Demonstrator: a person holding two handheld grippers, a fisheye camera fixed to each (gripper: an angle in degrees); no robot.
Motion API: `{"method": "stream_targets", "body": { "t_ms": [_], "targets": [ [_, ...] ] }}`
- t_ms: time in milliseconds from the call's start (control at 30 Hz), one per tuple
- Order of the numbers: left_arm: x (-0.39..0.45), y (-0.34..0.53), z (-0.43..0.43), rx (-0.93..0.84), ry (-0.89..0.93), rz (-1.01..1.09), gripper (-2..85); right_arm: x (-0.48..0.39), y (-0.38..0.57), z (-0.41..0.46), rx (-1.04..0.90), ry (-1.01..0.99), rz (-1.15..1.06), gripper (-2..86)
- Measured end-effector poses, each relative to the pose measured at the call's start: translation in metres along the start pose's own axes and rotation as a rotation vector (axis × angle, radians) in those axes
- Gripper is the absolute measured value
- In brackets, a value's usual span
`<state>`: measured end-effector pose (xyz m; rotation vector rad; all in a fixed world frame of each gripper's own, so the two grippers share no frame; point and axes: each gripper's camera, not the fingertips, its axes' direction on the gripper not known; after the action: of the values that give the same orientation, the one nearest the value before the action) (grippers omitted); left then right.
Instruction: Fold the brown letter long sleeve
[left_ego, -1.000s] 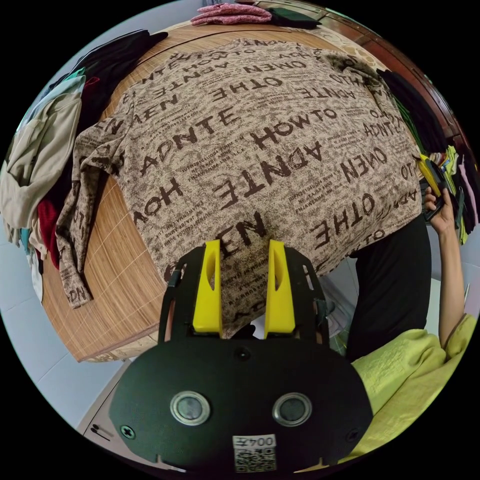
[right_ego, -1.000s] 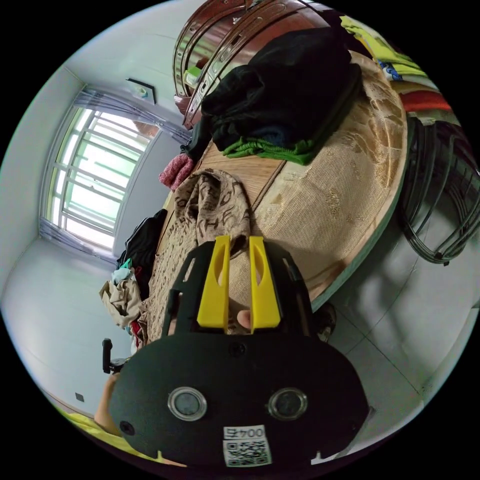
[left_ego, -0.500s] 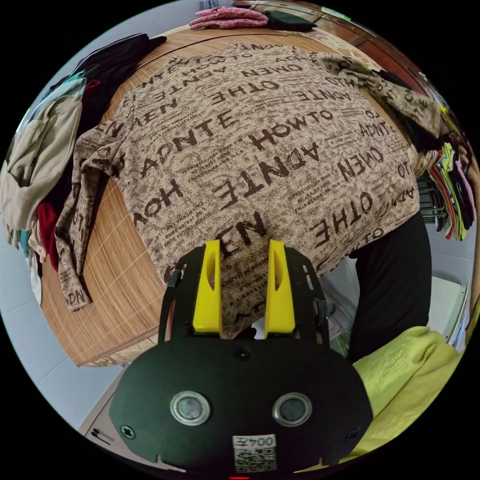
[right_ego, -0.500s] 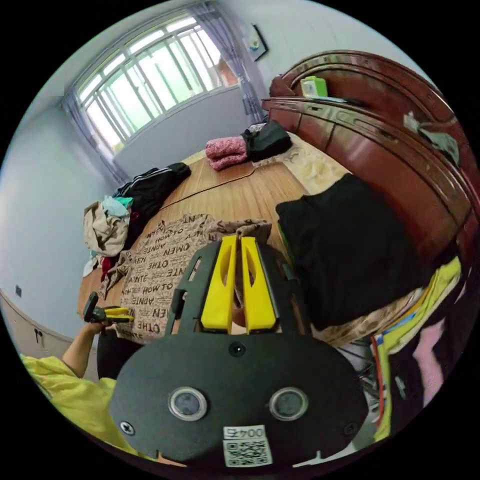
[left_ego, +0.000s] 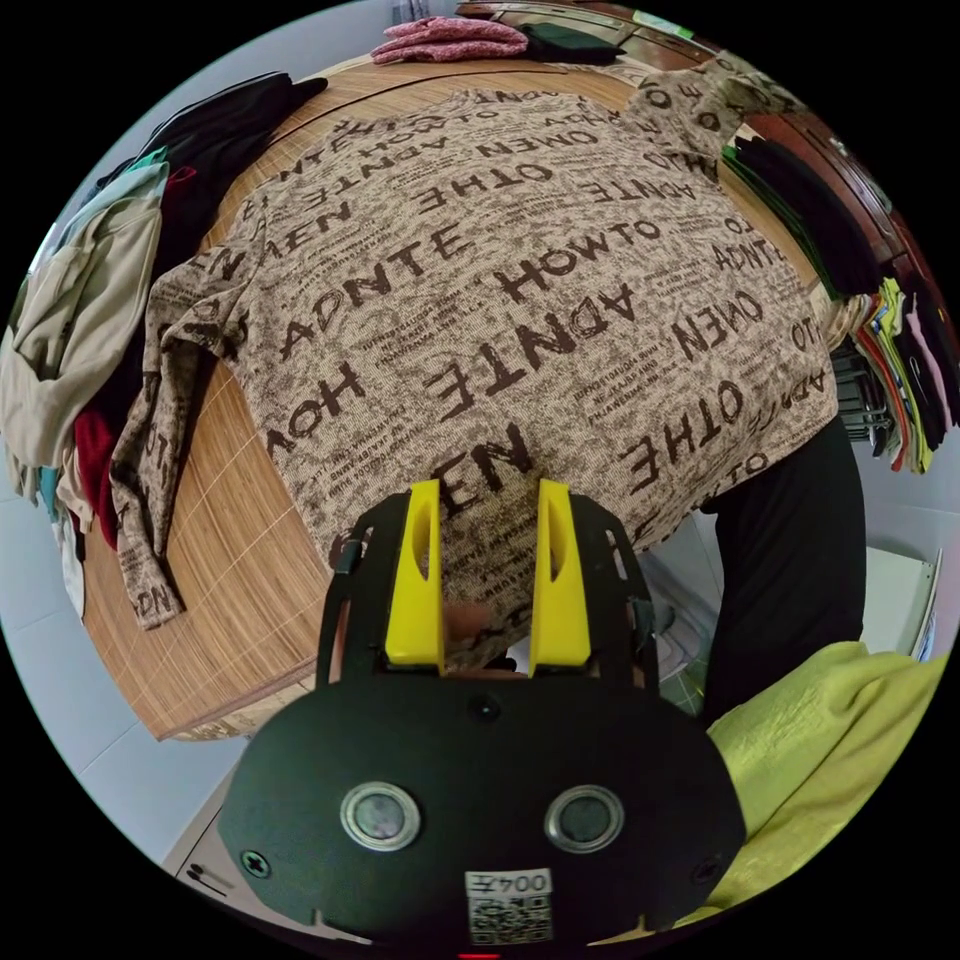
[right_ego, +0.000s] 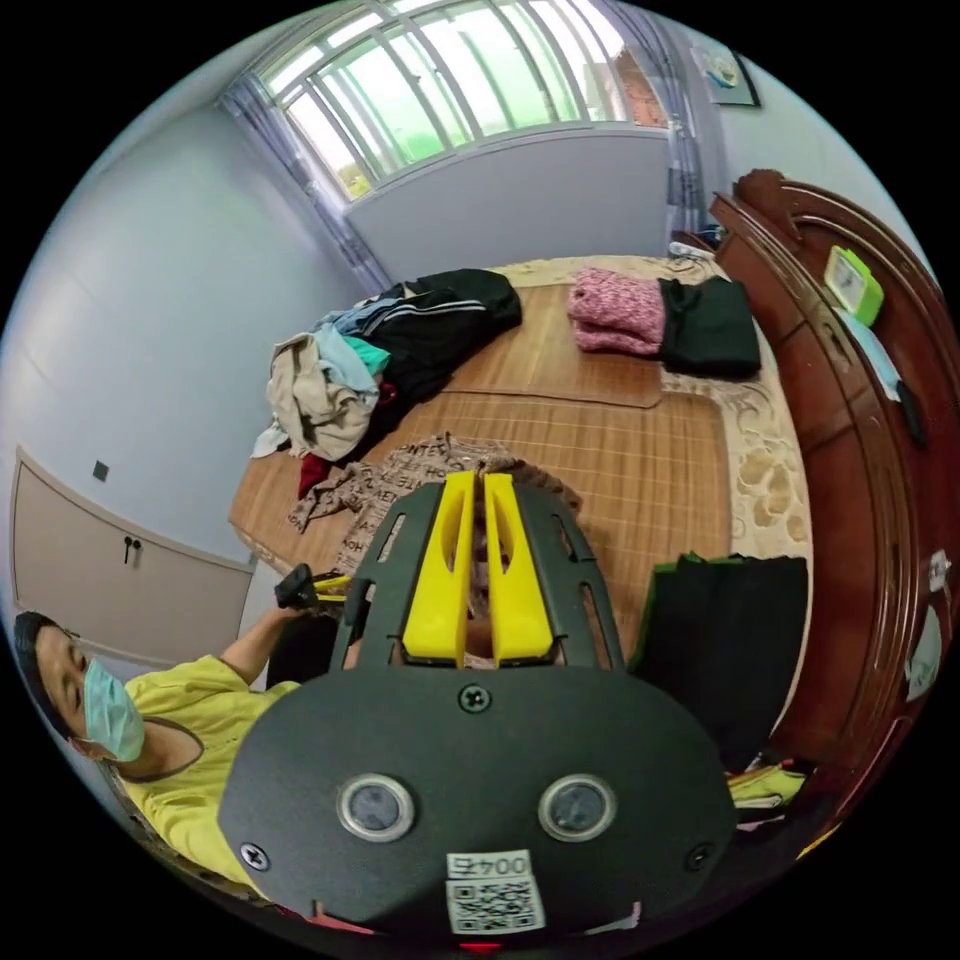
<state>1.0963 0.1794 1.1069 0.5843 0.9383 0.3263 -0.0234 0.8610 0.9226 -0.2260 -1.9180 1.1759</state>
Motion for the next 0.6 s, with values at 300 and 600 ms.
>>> {"method": "stream_targets", "body": {
  "t_ms": [300,600],
  "targets": [
    [-0.017,0.015,-0.027,0.036,0.007,0.009,13.1,-0.12,-0.059,0.137,-0.145,-0.162,-0.206,2.8],
    [-0.028,0.018,-0.062,0.06,0.001,0.006,13.0,-0.164,-0.051,0.339,-0.182,-0.409,-0.125,13.4]
  ]
}}
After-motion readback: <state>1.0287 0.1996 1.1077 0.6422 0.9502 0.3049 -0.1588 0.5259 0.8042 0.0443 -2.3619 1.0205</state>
